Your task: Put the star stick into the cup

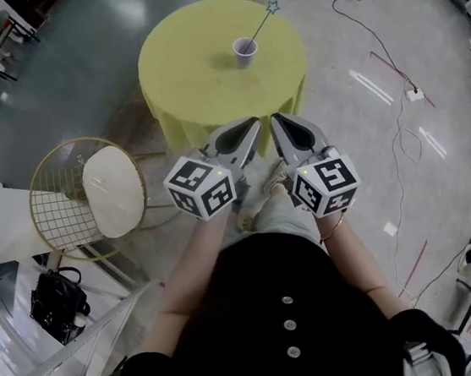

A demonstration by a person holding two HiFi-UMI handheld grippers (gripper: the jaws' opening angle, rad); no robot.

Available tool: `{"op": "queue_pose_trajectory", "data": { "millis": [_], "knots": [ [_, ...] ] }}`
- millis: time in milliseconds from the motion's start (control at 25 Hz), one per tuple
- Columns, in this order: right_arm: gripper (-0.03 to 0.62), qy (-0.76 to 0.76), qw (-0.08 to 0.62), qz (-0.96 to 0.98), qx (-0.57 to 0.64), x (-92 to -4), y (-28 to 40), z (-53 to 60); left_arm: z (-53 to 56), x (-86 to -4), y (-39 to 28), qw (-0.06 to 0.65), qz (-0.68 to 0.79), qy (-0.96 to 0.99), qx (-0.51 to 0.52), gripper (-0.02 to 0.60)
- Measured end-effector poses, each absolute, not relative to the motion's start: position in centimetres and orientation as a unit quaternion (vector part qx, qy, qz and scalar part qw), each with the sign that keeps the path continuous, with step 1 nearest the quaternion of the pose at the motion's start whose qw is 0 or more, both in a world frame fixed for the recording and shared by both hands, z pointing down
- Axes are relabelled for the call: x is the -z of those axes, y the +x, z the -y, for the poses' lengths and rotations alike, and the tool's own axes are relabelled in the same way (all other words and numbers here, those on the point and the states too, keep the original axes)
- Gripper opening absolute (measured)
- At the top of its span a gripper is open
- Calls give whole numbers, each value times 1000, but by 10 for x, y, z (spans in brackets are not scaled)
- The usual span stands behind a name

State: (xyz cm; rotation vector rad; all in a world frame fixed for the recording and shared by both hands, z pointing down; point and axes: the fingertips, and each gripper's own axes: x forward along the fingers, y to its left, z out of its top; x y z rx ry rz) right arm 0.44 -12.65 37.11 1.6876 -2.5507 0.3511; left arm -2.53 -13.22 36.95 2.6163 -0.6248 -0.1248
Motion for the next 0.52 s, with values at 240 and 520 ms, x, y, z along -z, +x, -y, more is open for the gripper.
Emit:
{"op": "queue_pose_trajectory", "data": {
  "millis": [240, 520],
  "knots": [
    [3, 545, 32, 828, -127, -375, 5, 129, 136, -371, -27, 229, 232, 944, 48, 12],
    [3, 544, 32, 828, -133, -379, 1, 130, 135, -374, -33, 233, 236, 942, 47, 12]
  ]
}}
